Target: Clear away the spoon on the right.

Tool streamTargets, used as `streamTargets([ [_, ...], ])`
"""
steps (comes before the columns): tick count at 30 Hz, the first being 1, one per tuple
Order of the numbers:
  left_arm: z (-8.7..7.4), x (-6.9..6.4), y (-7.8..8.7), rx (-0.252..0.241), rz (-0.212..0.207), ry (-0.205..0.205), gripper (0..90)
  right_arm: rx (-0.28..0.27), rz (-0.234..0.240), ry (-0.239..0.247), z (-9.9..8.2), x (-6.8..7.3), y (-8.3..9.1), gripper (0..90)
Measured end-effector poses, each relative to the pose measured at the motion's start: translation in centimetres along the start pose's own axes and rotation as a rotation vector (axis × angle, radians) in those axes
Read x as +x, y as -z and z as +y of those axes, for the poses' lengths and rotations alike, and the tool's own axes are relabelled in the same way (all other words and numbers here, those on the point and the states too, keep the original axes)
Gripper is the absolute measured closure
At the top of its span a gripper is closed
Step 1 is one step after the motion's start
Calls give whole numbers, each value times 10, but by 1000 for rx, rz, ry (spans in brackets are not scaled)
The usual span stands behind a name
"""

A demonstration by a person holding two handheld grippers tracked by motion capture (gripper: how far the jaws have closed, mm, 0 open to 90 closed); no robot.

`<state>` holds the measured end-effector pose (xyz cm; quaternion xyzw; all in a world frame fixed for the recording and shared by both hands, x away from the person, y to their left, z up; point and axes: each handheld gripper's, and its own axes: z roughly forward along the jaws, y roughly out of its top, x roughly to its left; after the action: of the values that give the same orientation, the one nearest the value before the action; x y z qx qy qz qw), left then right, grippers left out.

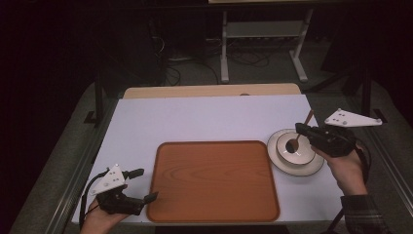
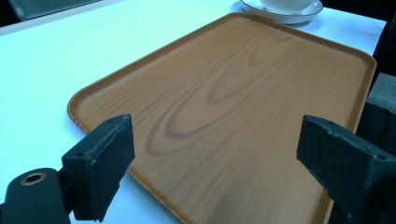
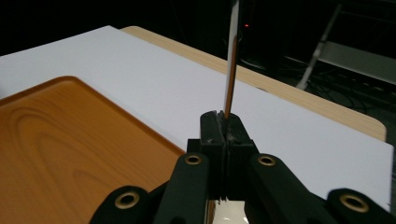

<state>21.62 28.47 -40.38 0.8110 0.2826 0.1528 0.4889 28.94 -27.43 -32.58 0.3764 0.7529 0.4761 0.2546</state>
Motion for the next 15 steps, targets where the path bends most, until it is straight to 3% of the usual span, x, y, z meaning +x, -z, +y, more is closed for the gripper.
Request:
streamTargets([
  [7,0,0,0,-1,-1,1,109,12,62,39,7,18,-4,882],
  [15,0,0,0,-3,1,2,109,56,128,75,5,37,-21,882],
])
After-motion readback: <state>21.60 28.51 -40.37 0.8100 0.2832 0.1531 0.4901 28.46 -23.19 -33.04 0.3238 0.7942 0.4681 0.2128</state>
